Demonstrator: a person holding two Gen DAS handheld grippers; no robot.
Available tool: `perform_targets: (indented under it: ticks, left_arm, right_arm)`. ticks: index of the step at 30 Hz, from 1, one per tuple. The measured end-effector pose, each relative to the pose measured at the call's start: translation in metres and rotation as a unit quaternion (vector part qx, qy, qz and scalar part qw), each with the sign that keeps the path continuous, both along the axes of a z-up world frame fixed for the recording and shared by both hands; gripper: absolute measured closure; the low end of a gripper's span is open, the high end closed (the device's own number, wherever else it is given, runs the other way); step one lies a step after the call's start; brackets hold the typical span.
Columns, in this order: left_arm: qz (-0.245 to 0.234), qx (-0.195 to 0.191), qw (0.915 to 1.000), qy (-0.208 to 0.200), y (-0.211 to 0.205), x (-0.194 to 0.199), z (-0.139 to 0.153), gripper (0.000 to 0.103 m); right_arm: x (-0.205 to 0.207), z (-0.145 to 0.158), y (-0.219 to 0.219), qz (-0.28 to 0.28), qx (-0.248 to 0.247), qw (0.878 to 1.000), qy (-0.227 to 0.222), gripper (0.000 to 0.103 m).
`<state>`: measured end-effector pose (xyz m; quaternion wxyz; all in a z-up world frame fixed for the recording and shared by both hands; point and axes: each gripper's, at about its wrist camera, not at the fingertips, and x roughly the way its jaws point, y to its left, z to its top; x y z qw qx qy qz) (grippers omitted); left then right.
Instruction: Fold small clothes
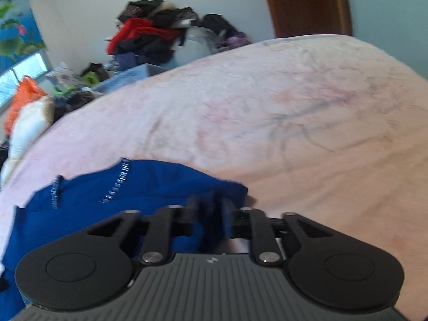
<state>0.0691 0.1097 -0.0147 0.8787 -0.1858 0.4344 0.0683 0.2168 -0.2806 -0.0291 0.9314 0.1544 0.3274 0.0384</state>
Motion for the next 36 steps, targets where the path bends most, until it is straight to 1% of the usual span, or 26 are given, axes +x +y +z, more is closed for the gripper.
perform_targets:
  ticks: [1,2,3,4,5,6,7,8,9,10,11,13,14,15,17,20,22,24,26,27,29,31,32,34,35,36]
  left_arm:
    - [0.001,0.001,1.0,0.0,0.001,0.0,0.0,0.031]
    - [0.003,0.001,1.0,0.001,0.001,0.0,0.0,0.031]
    - [0.005,0.001,1.0,0.002,0.001,0.001,0.001,0.031]
    - [0.005,0.0,1.0,0.002,0.001,0.001,0.001,0.031]
    - [0.005,0.0,1.0,0.003,0.0,0.001,0.001,0.031]
    - [0.004,0.0,1.0,0.004,-0.001,0.001,0.001,0.031]
    - [0.002,0.0,1.0,0.004,-0.002,0.0,0.001,0.031]
    - [-0.001,0.0,1.0,0.002,-0.004,-0.002,0.002,0.031]
    - [-0.005,0.001,1.0,0.0,-0.005,-0.004,0.002,0.031]
    - [-0.008,0.004,1.0,-0.002,-0.007,-0.006,0.003,0.031]
    - [-0.008,0.007,0.9999,-0.004,-0.009,-0.007,0.004,0.031]
    - [-0.006,0.009,0.9999,-0.006,-0.011,-0.009,0.005,0.031]
    - [-0.005,0.007,0.9999,-0.009,-0.011,-0.011,0.006,0.031]
    - [-0.002,0.003,0.9999,-0.012,-0.011,-0.013,0.006,0.031]
    - [0.0,0.0,0.9999,-0.015,-0.012,-0.017,0.007,0.031]
    - [-0.002,0.006,0.9999,-0.01,-0.012,-0.025,0.007,0.031]
    - [-0.002,0.01,0.9999,-0.009,-0.011,-0.034,0.008,0.031]
    - [-0.001,0.014,0.9999,-0.009,-0.009,-0.042,0.01,0.031]
    - [0.001,0.019,0.9998,-0.009,-0.006,-0.051,0.012,0.031]
    - [0.002,0.021,0.9997,-0.009,-0.005,-0.055,0.012,0.031]
    - [0.001,0.024,0.9997,-0.004,-0.002,-0.063,0.012,0.031]
    - [-0.009,0.032,0.9995,-0.001,0.0,-0.071,0.012,0.031]
    - [-0.012,0.038,0.9992,0.0,0.0,-0.075,0.012,0.031]
    - [-0.018,0.048,0.9987,0.006,0.0,-0.082,0.012,0.031]
    - [-0.021,0.049,0.9986,0.009,0.0,-0.085,0.011,0.03]
    - [-0.024,0.048,0.9985,0.012,-0.001,-0.087,0.01,0.03]
  right_arm:
    - [-0.008,0.004,0.002,-0.011,-0.002,1.0,-0.023,0.057]
    - [-0.017,0.01,0.005,-0.009,-0.005,0.999,-0.049,0.057]
    - [-0.023,0.016,0.01,0.004,-0.008,0.998,-0.068,0.057]
    - [-0.027,0.021,0.017,0.028,-0.014,0.996,-0.078,0.053]
    - [-0.028,0.021,0.025,0.058,-0.023,0.995,-0.076,0.046]
    - [-0.025,0.022,0.035,0.092,-0.034,0.993,-0.06,0.035]
    - [-0.021,0.018,0.043,0.116,-0.048,0.991,-0.036,0.031]
    - [-0.019,0.013,0.048,0.121,-0.062,0.991,-0.018,0.032]
    - [-0.02,0.011,0.05,0.108,-0.071,0.992,-0.015,0.033]
    - [-0.026,0.014,0.049,0.089,-0.069,0.993,-0.022,0.034]
    - [-0.033,0.019,0.049,0.08,-0.054,0.995,-0.035,0.032]
    - [-0.054,0.03,0.052,0.092,-0.013,0.994,-0.059,0.027]
    - [-0.063,0.035,0.057,0.108,0.0,0.992,-0.065,0.019]
    - [-0.074,0.04,0.064,0.122,0.012,0.99,-0.074,0.013]
    - [-0.095,0.042,0.081,0.161,0.02,0.983,-0.091,0.008]
    - [-0.116,0.036,0.113,0.239,-0.012,0.966,-0.098,0.007]
    - [-0.124,0.028,0.13,0.271,-0.043,0.958,-0.088,0.007]
    - [-0.126,0.023,0.135,0.297,-0.043,0.952,-0.056,0.011]
    - [-0.135,0.023,0.134,0.335,-0.045,0.94,-0.04,0.013]
    - [-0.142,0.023,0.131,0.35,-0.045,0.935,-0.03,0.012]
    - [-0.157,0.025,0.122,0.397,-0.043,0.917,0.003,0.013]
    - [-0.176,0.03,0.108,0.431,-0.056,0.9,0.028,0.012]
    - [-0.185,0.033,0.101,0.453,-0.058,0.889,0.046,0.011]
    - [-0.205,0.038,0.087,0.506,-0.061,0.857,0.078,0.013]
    - [-0.216,0.043,0.082,0.524,-0.066,0.846,0.076,0.016]
    - [-0.226,0.049,0.079,0.54,-0.066,0.836,0.075,0.016]
